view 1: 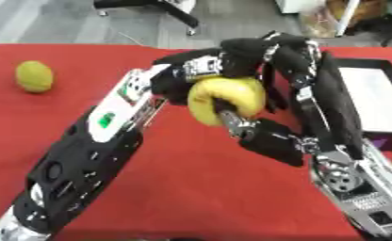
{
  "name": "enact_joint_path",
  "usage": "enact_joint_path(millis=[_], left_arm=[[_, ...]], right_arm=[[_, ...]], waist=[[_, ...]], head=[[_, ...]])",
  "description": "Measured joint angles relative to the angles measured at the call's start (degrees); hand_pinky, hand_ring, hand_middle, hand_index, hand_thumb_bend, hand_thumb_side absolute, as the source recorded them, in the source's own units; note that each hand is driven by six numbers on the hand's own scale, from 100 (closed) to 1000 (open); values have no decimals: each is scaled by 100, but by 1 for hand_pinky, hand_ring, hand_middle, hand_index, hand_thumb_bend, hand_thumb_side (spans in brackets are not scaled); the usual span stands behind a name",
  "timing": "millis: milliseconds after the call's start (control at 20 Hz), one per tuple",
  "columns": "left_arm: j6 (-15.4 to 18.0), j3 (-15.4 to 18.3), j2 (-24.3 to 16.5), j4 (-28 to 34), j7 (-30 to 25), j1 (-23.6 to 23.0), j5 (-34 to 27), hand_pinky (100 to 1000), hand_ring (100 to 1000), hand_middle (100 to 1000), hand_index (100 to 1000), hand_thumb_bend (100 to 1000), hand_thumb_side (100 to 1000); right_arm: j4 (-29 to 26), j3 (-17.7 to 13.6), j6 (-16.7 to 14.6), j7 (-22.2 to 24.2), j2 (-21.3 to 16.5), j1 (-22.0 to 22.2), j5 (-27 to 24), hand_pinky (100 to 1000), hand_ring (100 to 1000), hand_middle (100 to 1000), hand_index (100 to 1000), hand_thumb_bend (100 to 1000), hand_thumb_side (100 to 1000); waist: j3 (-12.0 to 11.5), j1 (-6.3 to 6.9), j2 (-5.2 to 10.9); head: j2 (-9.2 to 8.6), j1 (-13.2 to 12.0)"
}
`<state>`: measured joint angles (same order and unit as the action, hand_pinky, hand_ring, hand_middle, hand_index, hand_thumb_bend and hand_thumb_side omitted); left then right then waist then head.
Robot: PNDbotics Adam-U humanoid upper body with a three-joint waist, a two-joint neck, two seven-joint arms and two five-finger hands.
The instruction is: Pick up the objects with one hand, pass them to the other hand, and then place them into the box on the other side of the table.
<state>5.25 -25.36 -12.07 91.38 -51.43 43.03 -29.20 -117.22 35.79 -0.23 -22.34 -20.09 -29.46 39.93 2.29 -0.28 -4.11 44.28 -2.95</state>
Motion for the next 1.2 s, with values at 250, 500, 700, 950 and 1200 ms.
enact_joint_path(millis=[250, 500, 700, 950, 1200], left_arm=[[-198, 144, -2, 300, 3, -206, 0, 792, 778, 753, 856, 120, 894], [-492, 559, -56, 690, -9, -438, -192, 781, 773, 746, 847, 146, 866], [-849, 916, -40, 842, -19, -604, -356, 773, 772, 744, 845, 174, 868], [-1191, 1274, 58, 860, -35, -740, -674, 764, 769, 740, 843, 181, 875], [-1300, 1760, 110, 812, -45, -877, -642, 753, 761, 732, 838, 170, 871]], right_arm=[[-19, 12, -29, -117, 55, 22, -61, 235, 506, 225, 663, 100, 100], [0, -160, 88, -351, 38, 169, -98, 236, 504, 224, 661, 100, 100], [39, -298, 131, -498, 1, 198, -122, 238, 503, 224, 661, 100, 100], [116, -411, 124, -592, -74, 228, -143, 243, 501, 225, 661, 100, 100], [262, -666, 168, -684, -305, 329, -148, 246, 500, 227, 660, 100, 100]], waist=[[-21, -10, 0], [-34, -28, 0], [-64, -52, 0], [-76, -57, 0], [-89, -60, -1]], head=[[0, 22], [0, 63], [1, 105], [1, 154], [0, 196]])
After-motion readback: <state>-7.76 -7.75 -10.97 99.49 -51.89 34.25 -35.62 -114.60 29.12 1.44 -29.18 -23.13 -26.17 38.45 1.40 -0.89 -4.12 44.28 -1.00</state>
